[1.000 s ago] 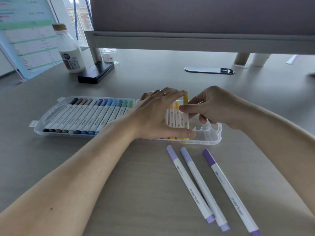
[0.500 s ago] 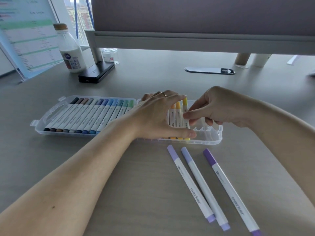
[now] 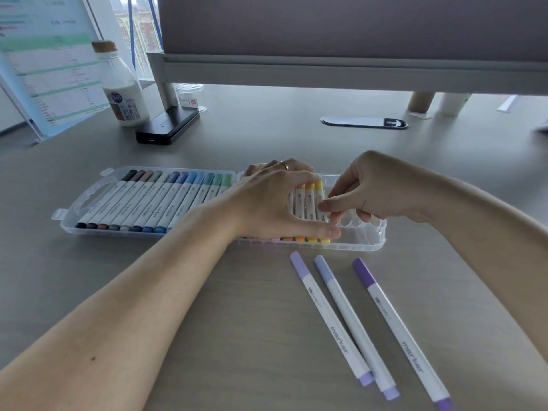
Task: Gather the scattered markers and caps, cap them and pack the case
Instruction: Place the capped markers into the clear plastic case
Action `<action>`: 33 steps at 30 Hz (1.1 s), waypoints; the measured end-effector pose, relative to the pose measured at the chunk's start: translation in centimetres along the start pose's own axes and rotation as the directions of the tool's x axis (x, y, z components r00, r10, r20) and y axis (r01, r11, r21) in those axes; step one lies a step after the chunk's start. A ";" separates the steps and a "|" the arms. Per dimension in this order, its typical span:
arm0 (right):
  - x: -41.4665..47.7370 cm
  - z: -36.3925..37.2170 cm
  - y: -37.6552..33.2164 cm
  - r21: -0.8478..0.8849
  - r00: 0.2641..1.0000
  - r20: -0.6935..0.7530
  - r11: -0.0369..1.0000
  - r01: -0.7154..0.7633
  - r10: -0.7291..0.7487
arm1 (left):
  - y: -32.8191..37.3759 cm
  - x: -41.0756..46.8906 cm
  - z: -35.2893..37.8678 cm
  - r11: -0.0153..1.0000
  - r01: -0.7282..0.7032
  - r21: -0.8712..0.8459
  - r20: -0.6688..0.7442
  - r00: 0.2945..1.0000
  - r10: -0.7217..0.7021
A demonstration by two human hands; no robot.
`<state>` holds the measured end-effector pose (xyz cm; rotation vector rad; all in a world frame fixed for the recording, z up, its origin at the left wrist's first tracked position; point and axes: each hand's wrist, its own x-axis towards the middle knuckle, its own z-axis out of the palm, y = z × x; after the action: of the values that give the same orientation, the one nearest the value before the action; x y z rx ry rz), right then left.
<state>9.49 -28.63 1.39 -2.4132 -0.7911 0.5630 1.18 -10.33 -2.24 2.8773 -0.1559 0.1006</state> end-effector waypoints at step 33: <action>-8.2 -0.1 -1.2 -0.467 0.990 0.136 0.884 0.022 0.048 | -0.3 0.0 0.3 1.000 -0.015 -0.021 -0.047 0.999 0.014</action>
<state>2.95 -33.11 3.93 -2.8421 -1.0765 0.6126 1.25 -10.13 -2.58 2.8502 -0.1677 0.1683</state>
